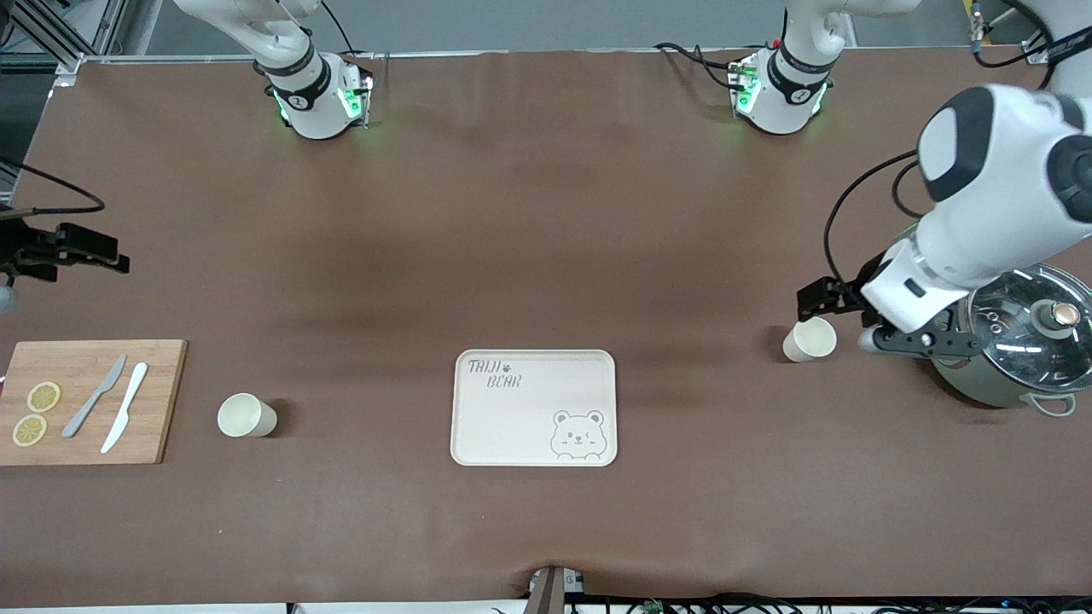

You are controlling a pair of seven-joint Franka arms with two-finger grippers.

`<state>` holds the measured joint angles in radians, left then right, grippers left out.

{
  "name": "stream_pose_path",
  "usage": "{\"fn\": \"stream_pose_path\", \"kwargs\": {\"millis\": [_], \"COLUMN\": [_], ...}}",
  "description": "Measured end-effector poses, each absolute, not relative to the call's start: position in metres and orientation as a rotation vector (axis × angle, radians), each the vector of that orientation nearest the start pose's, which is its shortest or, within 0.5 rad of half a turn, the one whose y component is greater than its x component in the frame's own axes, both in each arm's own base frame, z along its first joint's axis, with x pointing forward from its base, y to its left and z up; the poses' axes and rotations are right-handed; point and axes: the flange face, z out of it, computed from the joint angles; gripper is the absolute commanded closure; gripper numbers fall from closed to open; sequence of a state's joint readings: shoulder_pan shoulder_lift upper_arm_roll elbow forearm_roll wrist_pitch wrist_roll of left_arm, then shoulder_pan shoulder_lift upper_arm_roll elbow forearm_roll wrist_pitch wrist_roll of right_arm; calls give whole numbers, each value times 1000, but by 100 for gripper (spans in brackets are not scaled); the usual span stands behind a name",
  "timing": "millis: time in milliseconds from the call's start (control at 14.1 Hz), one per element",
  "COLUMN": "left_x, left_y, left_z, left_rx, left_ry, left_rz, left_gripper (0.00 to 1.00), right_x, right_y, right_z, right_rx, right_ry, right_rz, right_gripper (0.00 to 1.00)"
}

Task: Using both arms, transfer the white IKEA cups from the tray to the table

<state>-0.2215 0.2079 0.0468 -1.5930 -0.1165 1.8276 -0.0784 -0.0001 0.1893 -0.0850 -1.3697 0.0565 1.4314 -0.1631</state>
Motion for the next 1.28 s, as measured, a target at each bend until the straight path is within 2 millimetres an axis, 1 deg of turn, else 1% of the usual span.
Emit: {"fn": "stream_pose_path", "kwargs": {"millis": [142,213,426,567,780,993,1277], "left_x": [616,613,604,602,602,602,602], "left_y": [-122,-120,-112,-110,-110,-109,-113], "left_z": [541,550,567,571,569,569,569], "left_rx": [-3228,-3212,-3110,-3074,-3059,-3059,-3070], "left_ry": [140,158,289,353,385,385,395], "left_rz": [-57,-68,-69,-70,-62,-61,-60], "left_gripper": [0,0,0,0,0,0,0], "right_x": [583,578,573,577,583,579,570], "right_y": [-39,-39,-41,-42,-42,-38,-32], "right_z": [599,600,605,603,588,589,591], "right_rx": [-3074,-3072,-3090,-3097,-3101,-3104,-3105], "right_ry": [-120,-114,-85,-74,-64,1,24], "right_rz": [206,215,217,175,144,129,86], "right_gripper": [0,0,0,0,0,0,0]}}
